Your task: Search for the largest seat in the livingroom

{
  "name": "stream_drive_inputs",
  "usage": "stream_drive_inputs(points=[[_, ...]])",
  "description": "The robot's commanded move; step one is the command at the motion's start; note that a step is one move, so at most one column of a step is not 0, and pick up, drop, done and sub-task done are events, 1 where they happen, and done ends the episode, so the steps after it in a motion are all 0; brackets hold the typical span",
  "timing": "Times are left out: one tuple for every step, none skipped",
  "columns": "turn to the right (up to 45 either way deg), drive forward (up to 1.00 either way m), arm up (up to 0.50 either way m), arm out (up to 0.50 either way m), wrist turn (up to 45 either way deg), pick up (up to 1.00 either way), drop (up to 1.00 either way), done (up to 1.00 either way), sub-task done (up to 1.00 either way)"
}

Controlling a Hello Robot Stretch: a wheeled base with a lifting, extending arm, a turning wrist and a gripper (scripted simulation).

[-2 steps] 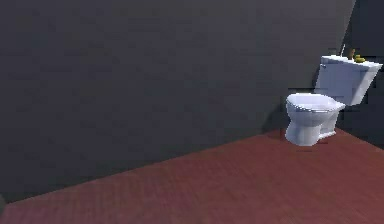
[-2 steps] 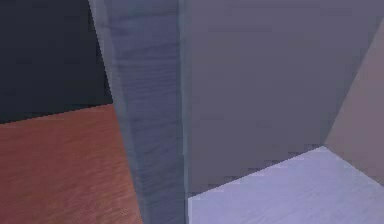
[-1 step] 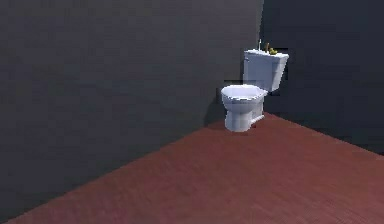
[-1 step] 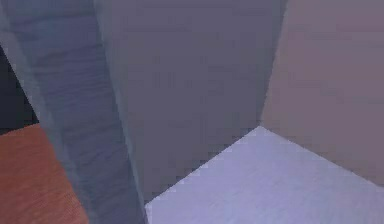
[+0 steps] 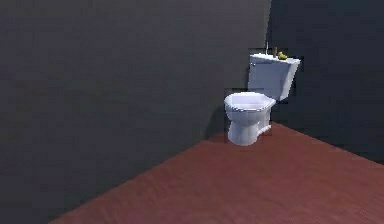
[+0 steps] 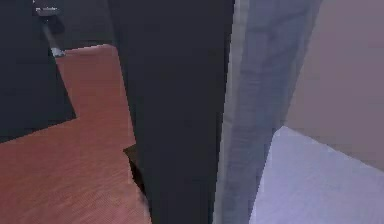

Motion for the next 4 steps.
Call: stream_drive_inputs(points=[[45.0, 0.00, 0.00, 0.00, 0.0, 0.00, 0.00, 0.00, 0.00], [0.0, 0.90, 0.00, 0.00, 0.0, 0.00, 0.00, 0.00, 0.00], [-21.0, 0.00, 0.00, 0.00, 0.0, 0.00, 0.00, 0.00, 0.00], [0.0, 0.45, 0.00, 0.00, 0.0, 0.00, 0.00, 0.00, 0.00]])
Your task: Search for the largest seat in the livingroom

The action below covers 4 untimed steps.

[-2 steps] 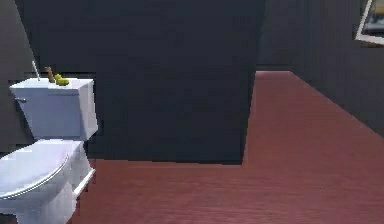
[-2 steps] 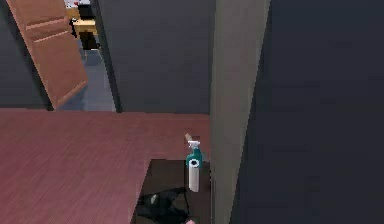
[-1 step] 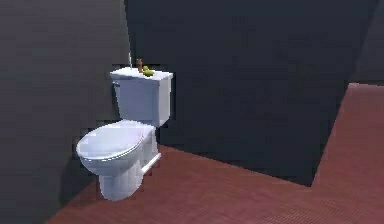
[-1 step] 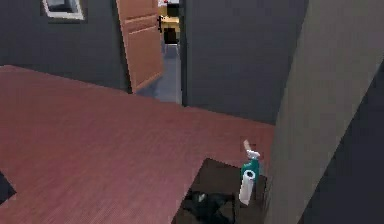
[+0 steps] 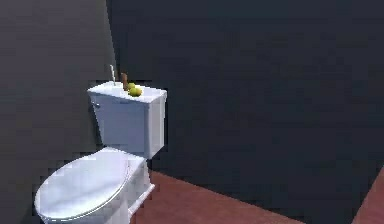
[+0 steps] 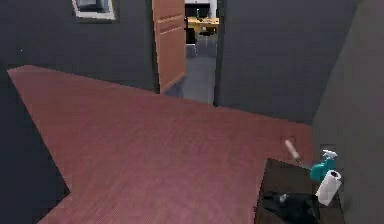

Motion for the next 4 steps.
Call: stream_drive_inputs(points=[[45.0, 0.00, 0.00, 0.00, 0.0, 0.00, 0.00, 0.00, 0.00], [27.0, 0.00, 0.00, 0.00, 0.0, 0.00, 0.00, 0.00, 0.00], [0.0, 0.70, 0.00, 0.00, 0.0, 0.00, 0.00, 0.00, 0.00], [24.0, 0.00, 0.00, 0.00, 0.0, 0.00, 0.00, 0.00, 0.00]])
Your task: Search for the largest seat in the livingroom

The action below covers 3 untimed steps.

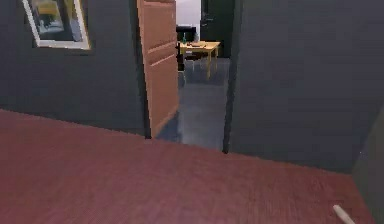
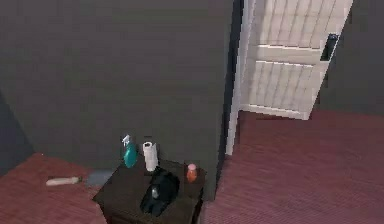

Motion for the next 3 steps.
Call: stream_drive_inputs(points=[[0.0, 1.00, 0.00, 0.00, 0.0, 0.00, 0.00, 0.00, 0.00], [3.0, 0.00, 0.00, 0.00, 0.0, 0.00, 0.00, 0.00, 0.00], [0.0, 0.75, 0.00, 0.00, 0.0, 0.00, 0.00, 0.00, 0.00]])
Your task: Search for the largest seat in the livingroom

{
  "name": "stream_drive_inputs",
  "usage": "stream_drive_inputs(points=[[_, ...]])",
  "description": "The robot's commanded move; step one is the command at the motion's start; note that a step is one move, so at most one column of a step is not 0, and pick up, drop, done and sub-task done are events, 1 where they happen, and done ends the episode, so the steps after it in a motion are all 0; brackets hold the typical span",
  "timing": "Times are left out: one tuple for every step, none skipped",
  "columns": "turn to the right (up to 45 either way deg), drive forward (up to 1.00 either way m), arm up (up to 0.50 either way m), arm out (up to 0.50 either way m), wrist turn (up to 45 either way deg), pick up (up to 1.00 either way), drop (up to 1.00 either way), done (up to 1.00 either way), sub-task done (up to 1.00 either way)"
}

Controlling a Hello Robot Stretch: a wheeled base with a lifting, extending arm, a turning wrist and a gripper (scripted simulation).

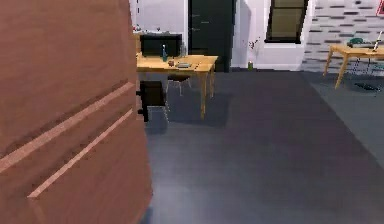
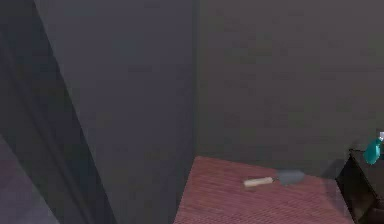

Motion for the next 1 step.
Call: stream_drive_inputs(points=[[15.0, 0.00, 0.00, 0.00, 0.0, 0.00, 0.00, 0.00, 0.00]])
